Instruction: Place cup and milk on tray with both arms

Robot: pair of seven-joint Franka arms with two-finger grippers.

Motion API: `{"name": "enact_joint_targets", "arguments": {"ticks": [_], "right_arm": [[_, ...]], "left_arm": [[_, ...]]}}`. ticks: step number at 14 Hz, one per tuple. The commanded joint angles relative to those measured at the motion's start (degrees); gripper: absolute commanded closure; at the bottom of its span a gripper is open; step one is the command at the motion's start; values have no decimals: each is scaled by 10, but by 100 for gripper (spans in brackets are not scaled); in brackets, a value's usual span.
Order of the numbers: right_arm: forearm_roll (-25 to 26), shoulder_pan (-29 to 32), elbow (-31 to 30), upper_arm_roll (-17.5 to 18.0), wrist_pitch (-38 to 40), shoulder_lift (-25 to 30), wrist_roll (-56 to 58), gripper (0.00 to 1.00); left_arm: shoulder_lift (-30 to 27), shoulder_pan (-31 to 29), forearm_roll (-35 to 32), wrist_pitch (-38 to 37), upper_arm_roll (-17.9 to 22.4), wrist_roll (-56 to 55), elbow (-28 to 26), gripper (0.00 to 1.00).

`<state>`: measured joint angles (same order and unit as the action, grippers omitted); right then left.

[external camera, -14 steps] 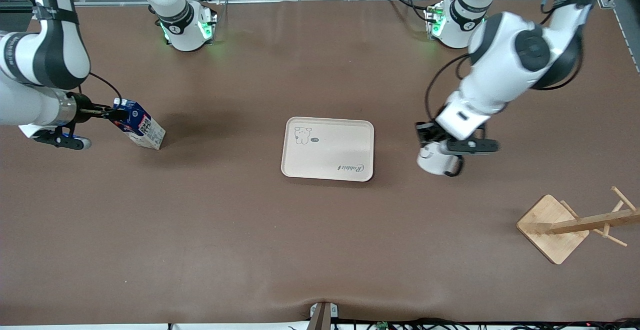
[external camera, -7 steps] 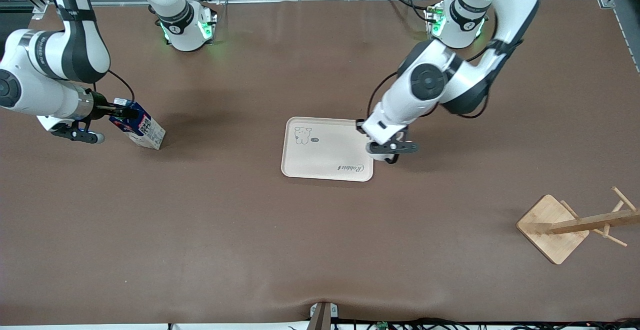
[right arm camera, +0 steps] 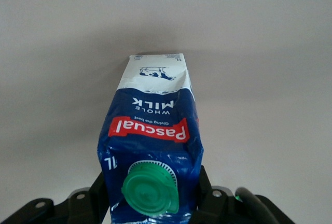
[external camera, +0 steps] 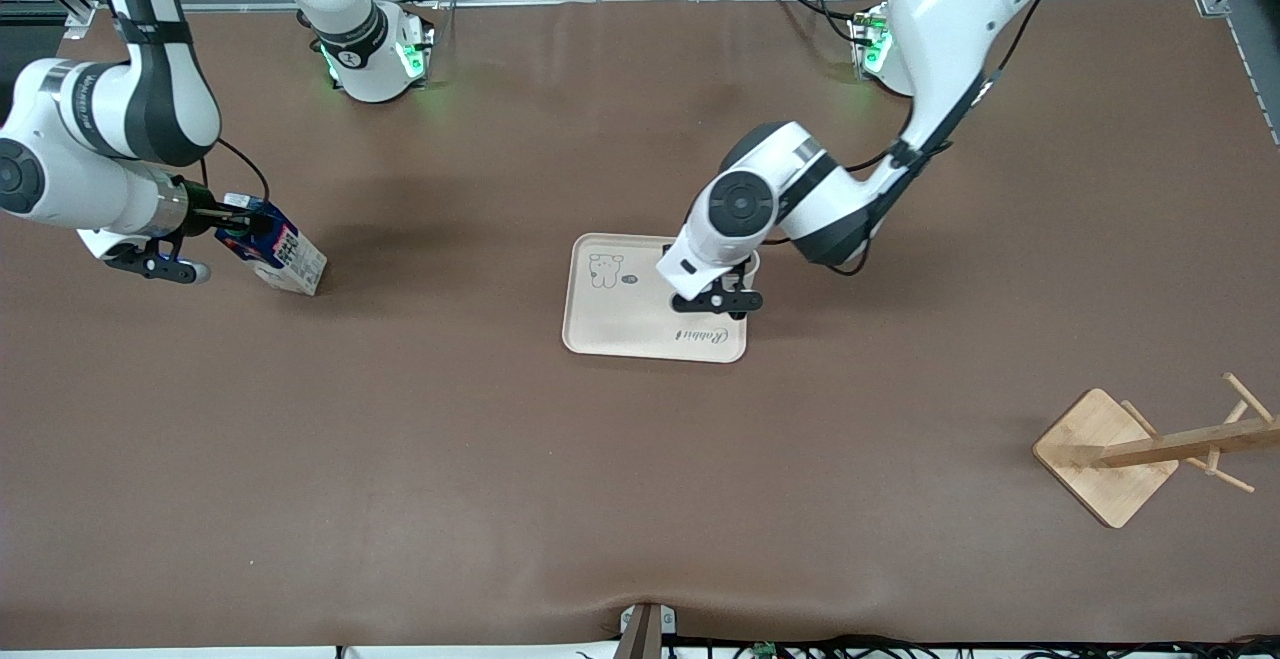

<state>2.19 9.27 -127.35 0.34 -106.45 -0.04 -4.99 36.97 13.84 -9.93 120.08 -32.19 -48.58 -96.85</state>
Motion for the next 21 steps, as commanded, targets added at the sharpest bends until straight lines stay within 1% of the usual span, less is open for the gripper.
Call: {"name": "enact_joint_targets", "arguments": {"ticks": [1, 4, 5, 6, 7, 8, 11, 12, 14, 16, 17, 20, 21], "right_arm": [[1, 7, 84, 8, 96, -13, 11, 99], [0, 1, 153, 10, 155, -28, 19, 98], [-2, -2, 175, 11, 175, -31, 28, 98], [-9, -10, 198, 11, 199, -37, 31, 98], [-17, -21, 224, 11, 227, -40, 31, 98], [-26, -34, 252, 10, 256, -48, 31, 98], [-36, -68, 323, 11, 316, -71, 31, 98], [-48, -86, 343, 11, 324, -73, 28, 97], [-94, -109, 362, 11, 337, -73, 24, 97], [-152, -129, 366, 11, 337, -73, -6, 97], [-169, -144, 373, 11, 334, -73, -38, 97], [-176, -222, 395, 11, 323, -96, -133, 97], [-184, -251, 400, 11, 305, -106, -165, 97]], "left_arm": [[19, 45, -12, -22, 33, -13, 27, 100], [28, 46, -13, -22, 33, -12, 27, 100], [28, 46, -13, -22, 33, -12, 27, 90], [28, 45, -14, -25, 33, -12, 26, 56], [27, 45, -15, -26, 37, -9, 26, 10], [24, 45, -23, -26, 42, -6, 28, 0], [16, 38, -27, -27, 44, -5, 46, 0], [11, 36, -27, -41, 44, -5, 57, 0], [9, 34, -27, -83, 46, -6, 100, 0], [-9, 33, -26, -136, 68, -5, 144, 0], [-24, 32, -27, -150, 84, -5, 153, 0], [-92, 32, -27, -179, 148, -5, 152, 0], [-111, 31, -27, -191, 165, -4, 152, 0]]}}
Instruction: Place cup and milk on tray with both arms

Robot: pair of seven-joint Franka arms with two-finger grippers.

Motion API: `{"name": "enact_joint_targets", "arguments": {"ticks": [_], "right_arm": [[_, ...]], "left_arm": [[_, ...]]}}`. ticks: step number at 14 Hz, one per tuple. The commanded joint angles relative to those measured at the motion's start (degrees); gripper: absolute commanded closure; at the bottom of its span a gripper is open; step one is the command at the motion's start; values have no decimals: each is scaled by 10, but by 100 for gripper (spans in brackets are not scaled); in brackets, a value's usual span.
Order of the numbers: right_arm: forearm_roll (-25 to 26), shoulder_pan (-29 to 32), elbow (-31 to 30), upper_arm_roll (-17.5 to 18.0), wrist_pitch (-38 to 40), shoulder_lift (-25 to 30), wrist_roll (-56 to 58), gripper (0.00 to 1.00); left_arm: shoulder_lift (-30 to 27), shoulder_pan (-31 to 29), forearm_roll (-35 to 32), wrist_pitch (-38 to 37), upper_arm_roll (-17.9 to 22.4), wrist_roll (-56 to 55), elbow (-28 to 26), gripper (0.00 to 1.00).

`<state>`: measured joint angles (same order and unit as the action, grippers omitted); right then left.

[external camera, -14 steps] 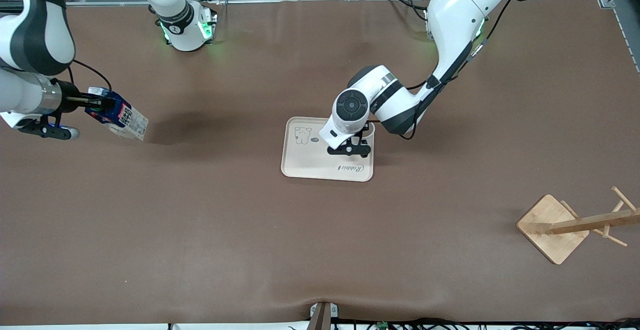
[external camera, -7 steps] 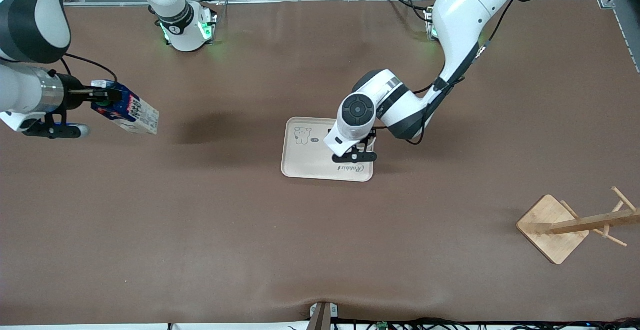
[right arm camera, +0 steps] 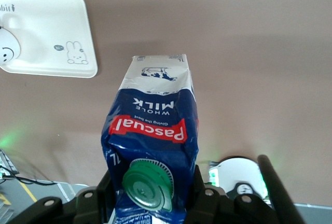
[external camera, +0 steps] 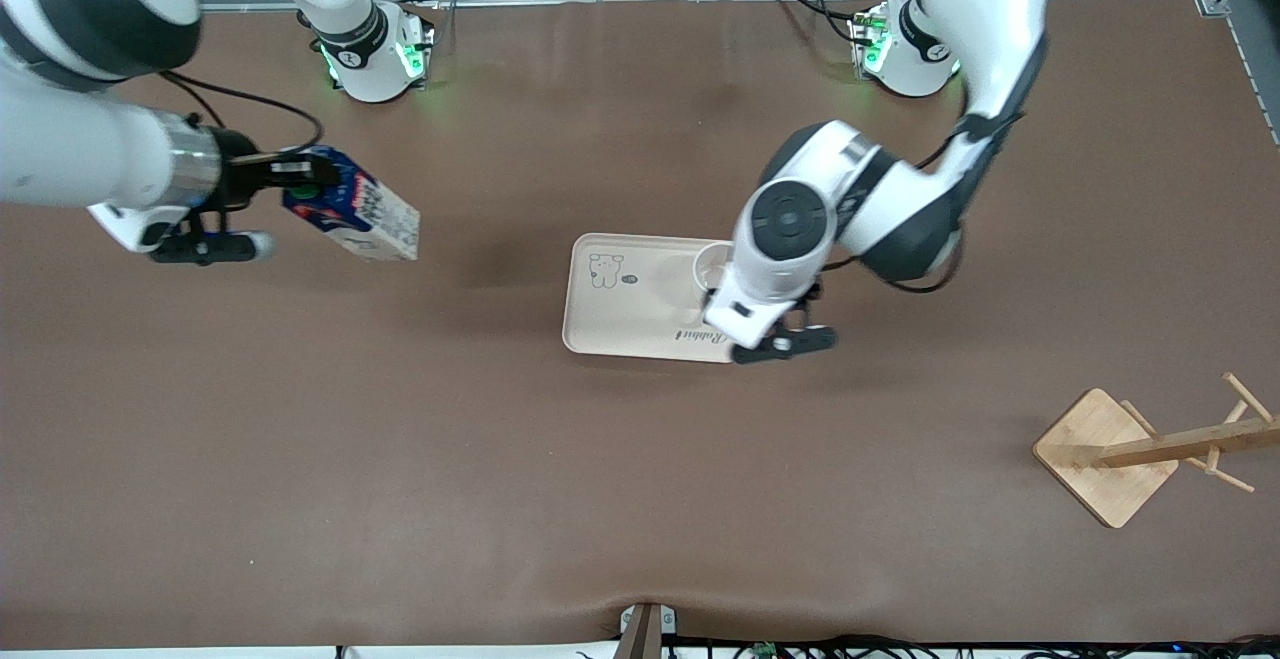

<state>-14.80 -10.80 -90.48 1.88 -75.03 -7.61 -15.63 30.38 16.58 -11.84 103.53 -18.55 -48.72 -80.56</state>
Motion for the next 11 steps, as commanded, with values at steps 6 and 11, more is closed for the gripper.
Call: {"name": "enact_joint_targets", "arguments": {"ticks": [6, 11], "right_arm": [[-37, -182, 82, -4, -153, -121, -247, 97], [-30, -250, 101, -6, -208, -188, -257, 96]], "left_arm": [[-122, -79, -8, -51, 46, 100, -10, 0], [-168, -138, 2, -72, 44, 202, -11, 0]]}}
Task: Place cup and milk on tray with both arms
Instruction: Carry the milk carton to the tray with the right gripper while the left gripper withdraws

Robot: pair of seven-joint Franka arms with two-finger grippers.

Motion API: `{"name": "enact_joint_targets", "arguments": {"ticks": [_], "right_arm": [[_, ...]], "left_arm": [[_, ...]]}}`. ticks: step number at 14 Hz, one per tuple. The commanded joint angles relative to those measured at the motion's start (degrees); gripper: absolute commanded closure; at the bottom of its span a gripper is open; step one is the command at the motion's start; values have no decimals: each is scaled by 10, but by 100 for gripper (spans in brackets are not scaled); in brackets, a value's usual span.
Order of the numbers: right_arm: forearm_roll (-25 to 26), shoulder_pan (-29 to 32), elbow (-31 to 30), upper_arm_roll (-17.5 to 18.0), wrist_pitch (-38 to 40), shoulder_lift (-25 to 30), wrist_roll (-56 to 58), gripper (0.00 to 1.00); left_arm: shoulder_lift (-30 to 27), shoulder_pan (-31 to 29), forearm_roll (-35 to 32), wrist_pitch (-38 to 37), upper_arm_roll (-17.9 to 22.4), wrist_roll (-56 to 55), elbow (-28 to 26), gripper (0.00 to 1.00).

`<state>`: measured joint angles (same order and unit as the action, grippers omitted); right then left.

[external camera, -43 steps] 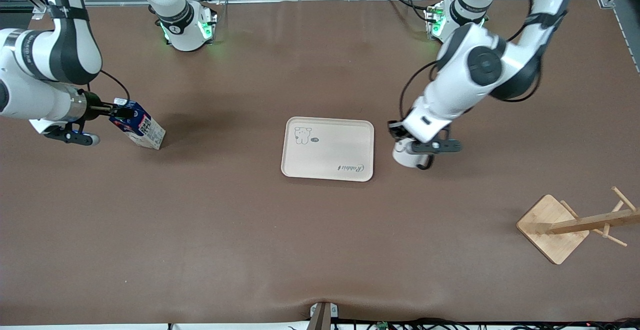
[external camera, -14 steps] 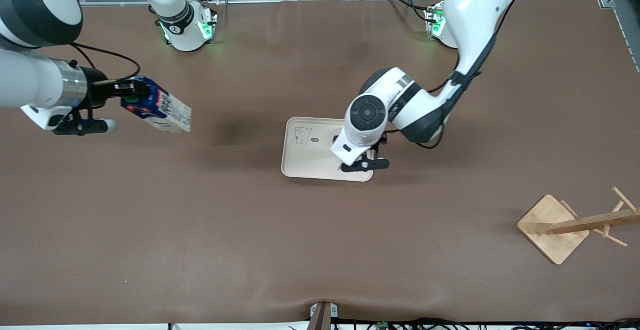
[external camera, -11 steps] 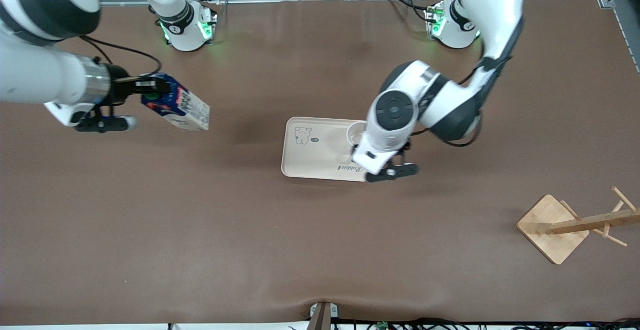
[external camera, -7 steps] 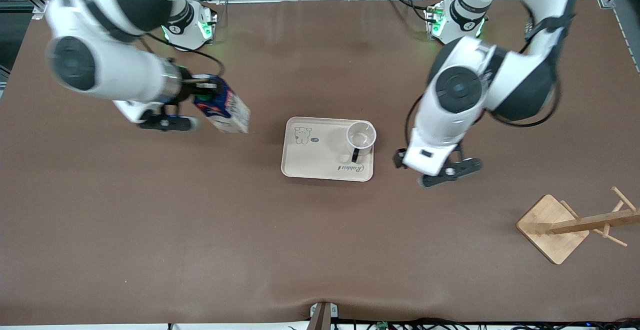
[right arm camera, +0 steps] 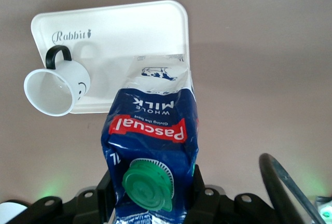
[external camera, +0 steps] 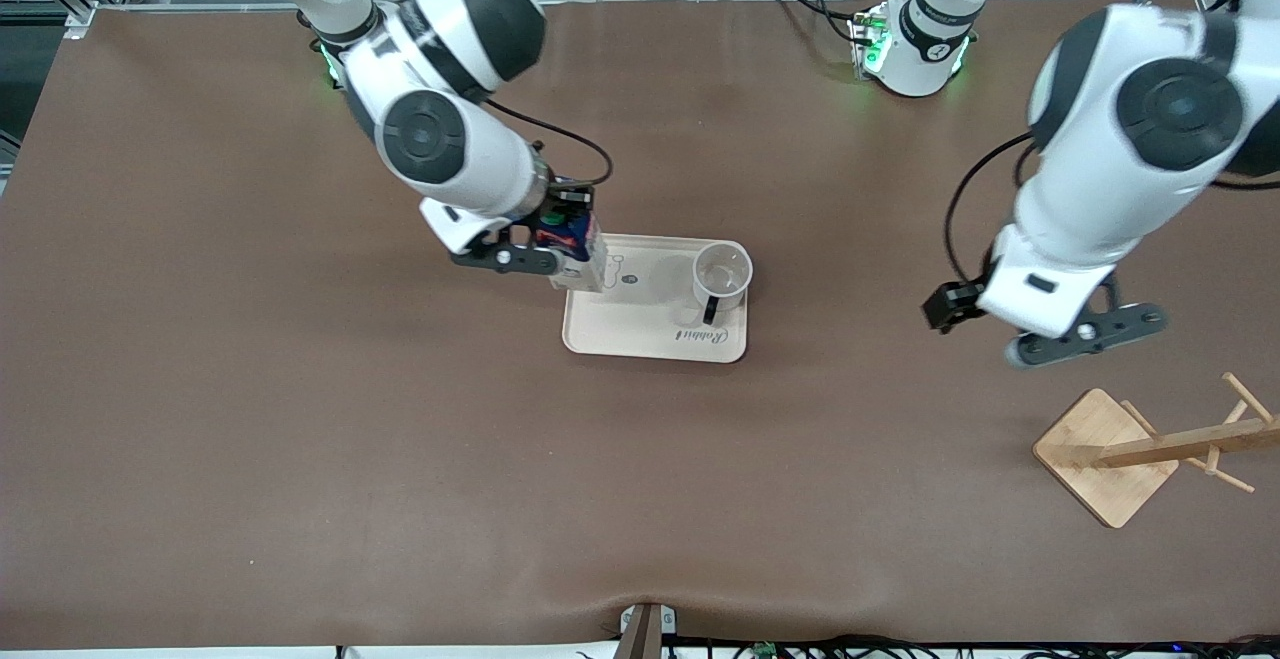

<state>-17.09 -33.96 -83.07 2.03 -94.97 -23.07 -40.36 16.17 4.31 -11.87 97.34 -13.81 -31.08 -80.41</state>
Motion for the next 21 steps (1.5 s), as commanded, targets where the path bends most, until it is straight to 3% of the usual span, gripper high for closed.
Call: {"name": "enact_joint_targets", "arguments": {"ticks": [1, 5, 8, 9, 11, 14, 18, 21], "right_arm": [[-6, -29, 27, -8, -30, -47, -9, 96], [-8, -40, 39, -7, -76, -104, -5, 96], [-7, -49, 39, -7, -76, -122, -4, 88], [-7, -47, 39, -8, -77, -124, -5, 76], [-8, -40, 39, -8, -73, -123, -2, 0], [-7, -39, 57, -9, -62, -116, -2, 0], [-7, -5, 151, -11, 72, -116, -4, 0], [-6, 34, 179, -18, 123, -89, -6, 0]], "left_arm": [[-32, -20, 3, -18, -3, 36, -11, 0], [-56, -37, 3, -34, -5, 73, -11, 0], [-81, -33, 4, -43, -1, 86, -13, 0], [-85, -32, 4, -45, -2, 87, -13, 0], [-97, -34, 4, -70, -2, 106, -13, 0], [-120, -31, 17, -85, 16, 169, -23, 0], [-174, -28, 70, -85, 55, 183, -74, 0], [-210, -28, 98, -85, 70, 189, -112, 0]]}}
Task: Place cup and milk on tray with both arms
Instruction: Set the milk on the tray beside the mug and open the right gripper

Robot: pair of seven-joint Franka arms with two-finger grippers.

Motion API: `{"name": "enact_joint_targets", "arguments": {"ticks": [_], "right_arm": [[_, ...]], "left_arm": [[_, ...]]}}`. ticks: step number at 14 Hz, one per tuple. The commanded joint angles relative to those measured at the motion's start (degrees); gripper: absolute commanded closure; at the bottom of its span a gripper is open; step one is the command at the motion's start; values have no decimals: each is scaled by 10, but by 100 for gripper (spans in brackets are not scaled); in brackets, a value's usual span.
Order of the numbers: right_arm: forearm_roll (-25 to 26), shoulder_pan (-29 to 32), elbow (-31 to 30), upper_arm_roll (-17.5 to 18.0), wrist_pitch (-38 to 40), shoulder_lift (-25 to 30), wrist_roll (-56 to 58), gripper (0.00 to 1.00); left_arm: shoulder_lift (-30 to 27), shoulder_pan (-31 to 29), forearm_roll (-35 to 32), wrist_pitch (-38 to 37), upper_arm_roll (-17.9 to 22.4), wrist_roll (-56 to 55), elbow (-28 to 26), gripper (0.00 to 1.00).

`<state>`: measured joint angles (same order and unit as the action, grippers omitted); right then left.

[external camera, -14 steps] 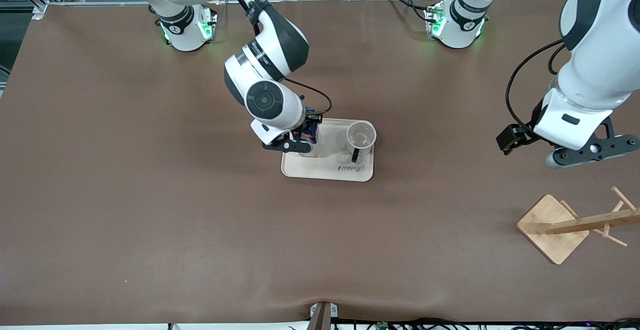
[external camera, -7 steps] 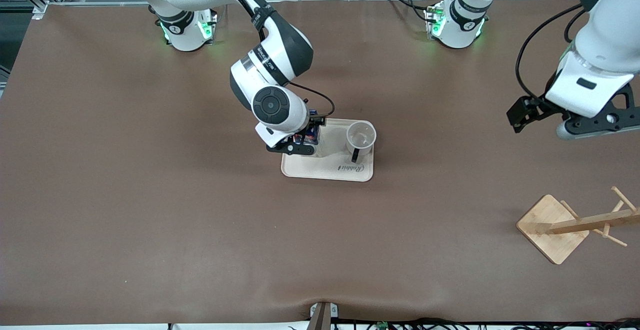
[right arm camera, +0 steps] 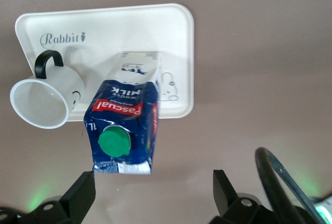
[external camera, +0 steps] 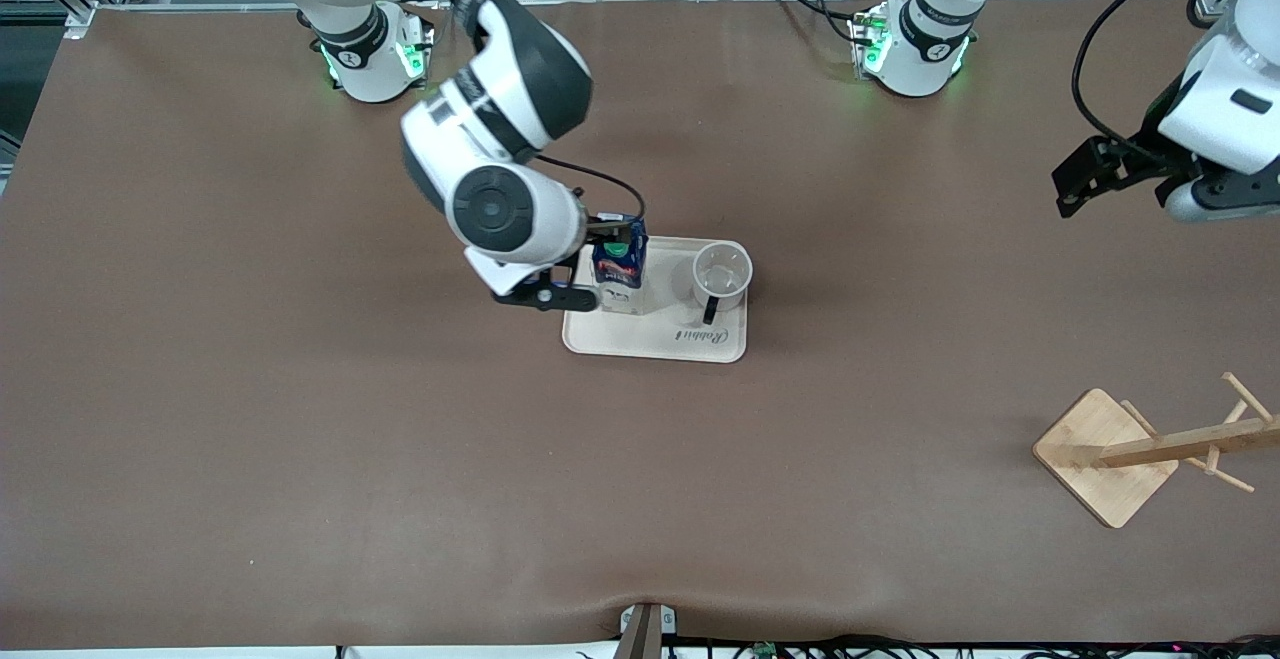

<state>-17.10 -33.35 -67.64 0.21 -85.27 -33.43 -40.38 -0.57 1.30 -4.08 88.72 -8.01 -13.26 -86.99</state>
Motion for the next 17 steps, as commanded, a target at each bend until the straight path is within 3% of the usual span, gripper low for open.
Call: {"name": "enact_joint_targets", "arguments": {"ticks": [1, 5, 10, 13, 17], "right_arm": [[3, 42, 25, -3, 27, 25, 2, 0], [13, 100, 37, -2, 84, 56, 25, 0], [148, 146, 30, -2, 140, 139, 71, 0], [154, 173, 5, -2, 135, 186, 114, 0], [159, 220, -99, -2, 109, 283, 194, 0]], "left_arm": [[-52, 2, 24, 1, 13, 10, -55, 0], [-82, -1, 38, 1, 13, 10, -92, 0], [-82, -24, 49, 1, -11, 16, -92, 0], [-83, -46, 49, 1, -39, 17, -89, 0], [-82, -43, 49, 1, -40, 17, -88, 0]]}}
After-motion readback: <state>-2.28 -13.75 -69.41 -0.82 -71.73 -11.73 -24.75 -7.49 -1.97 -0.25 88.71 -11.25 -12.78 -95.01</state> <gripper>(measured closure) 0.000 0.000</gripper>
